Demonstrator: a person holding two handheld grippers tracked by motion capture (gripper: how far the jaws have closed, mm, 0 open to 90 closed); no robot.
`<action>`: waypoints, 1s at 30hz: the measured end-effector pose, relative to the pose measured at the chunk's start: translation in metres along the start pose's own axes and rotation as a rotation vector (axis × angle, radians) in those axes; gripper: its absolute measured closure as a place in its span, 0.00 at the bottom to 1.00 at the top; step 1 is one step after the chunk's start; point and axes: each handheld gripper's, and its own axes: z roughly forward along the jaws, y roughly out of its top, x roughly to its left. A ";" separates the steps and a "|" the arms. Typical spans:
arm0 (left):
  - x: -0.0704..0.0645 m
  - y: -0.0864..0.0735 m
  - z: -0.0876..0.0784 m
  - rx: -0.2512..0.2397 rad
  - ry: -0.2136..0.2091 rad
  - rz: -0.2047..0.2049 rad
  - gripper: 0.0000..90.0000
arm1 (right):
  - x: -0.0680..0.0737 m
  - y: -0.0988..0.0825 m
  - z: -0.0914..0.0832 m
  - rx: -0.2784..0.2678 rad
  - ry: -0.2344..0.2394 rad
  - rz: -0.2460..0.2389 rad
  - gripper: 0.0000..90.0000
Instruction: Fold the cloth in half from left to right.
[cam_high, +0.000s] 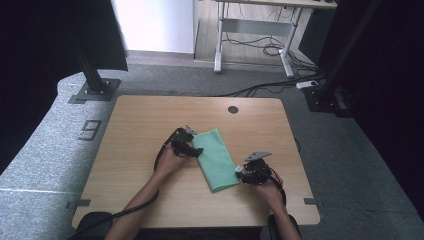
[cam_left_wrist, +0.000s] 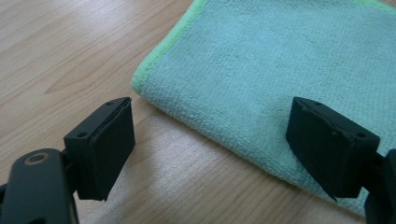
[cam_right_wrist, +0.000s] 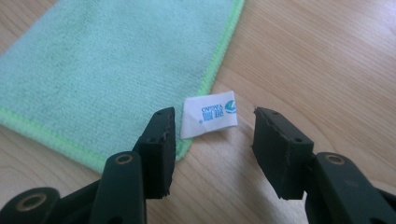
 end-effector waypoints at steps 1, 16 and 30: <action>0.001 0.000 0.001 0.001 0.010 0.001 0.18 | 0.000 -0.001 -0.001 0.004 -0.004 -0.003 0.54; 0.023 0.003 0.006 -0.038 0.043 -0.039 0.17 | 0.012 0.005 0.007 -0.005 0.044 -0.048 0.50; 0.041 0.013 0.013 -0.026 0.127 -0.098 0.18 | 0.037 0.010 0.013 -0.012 0.088 -0.091 0.50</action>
